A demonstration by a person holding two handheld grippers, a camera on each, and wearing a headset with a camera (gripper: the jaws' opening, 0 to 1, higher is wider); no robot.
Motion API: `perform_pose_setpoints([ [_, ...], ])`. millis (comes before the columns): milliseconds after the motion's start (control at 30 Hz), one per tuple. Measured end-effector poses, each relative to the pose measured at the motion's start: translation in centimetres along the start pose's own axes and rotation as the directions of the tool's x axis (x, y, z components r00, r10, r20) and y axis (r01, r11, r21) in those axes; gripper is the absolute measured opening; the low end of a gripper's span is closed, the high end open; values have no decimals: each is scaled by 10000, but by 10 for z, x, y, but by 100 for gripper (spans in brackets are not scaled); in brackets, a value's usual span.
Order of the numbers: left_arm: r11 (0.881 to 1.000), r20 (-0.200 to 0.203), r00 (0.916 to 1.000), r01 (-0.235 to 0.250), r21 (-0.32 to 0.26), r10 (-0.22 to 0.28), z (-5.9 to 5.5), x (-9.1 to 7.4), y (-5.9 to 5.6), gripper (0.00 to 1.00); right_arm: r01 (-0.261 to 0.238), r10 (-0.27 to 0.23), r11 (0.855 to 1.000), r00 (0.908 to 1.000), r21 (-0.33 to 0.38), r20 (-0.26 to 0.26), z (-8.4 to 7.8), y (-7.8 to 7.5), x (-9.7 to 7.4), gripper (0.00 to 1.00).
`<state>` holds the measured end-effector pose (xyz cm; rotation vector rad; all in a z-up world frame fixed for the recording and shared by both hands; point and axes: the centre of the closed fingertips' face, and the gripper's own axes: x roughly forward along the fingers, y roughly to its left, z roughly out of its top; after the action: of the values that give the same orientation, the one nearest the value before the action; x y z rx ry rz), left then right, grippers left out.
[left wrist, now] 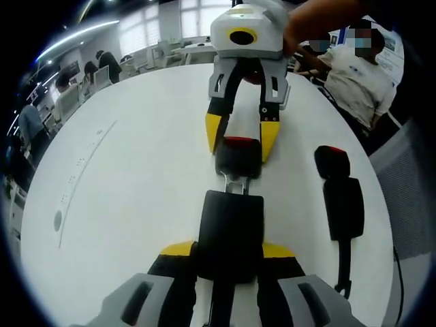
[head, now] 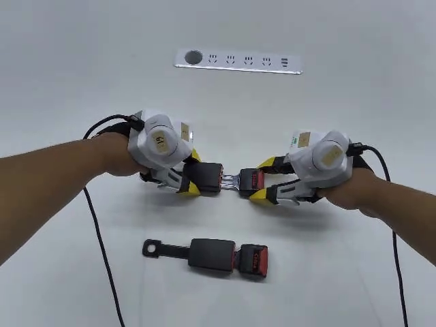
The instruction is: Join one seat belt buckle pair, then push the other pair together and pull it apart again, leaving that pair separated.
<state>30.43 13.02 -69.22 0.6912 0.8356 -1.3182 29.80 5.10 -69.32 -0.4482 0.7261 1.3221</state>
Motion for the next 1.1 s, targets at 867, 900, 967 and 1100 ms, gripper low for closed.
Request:
perform_pose_setpoints([
  [867, 9953, -621, 9969, 541, 809, -492, -2, 0, 4, 34, 6, -6, 10000, 10000, 70, -48, 14, -2, 16, 32],
  [900, 9953, -606, 9970, 526, 813, -478, -2, 0, 4, 34, 17, -16, 10000, 10000, 87, -76, 14, -2, 16, 32],
  [967, 9958, -587, 9972, 515, 762, -471, -2, 0, 3, 33, 41, -40, 9999, 9999, 95, -104, 14, -3, 17, 32],
  [1100, 9951, -672, 9964, 567, 810, -513, -1, 0, 2, 33, 108, -106, 9999, 9998, 104, -190, 15, -2, 17, 32],
])
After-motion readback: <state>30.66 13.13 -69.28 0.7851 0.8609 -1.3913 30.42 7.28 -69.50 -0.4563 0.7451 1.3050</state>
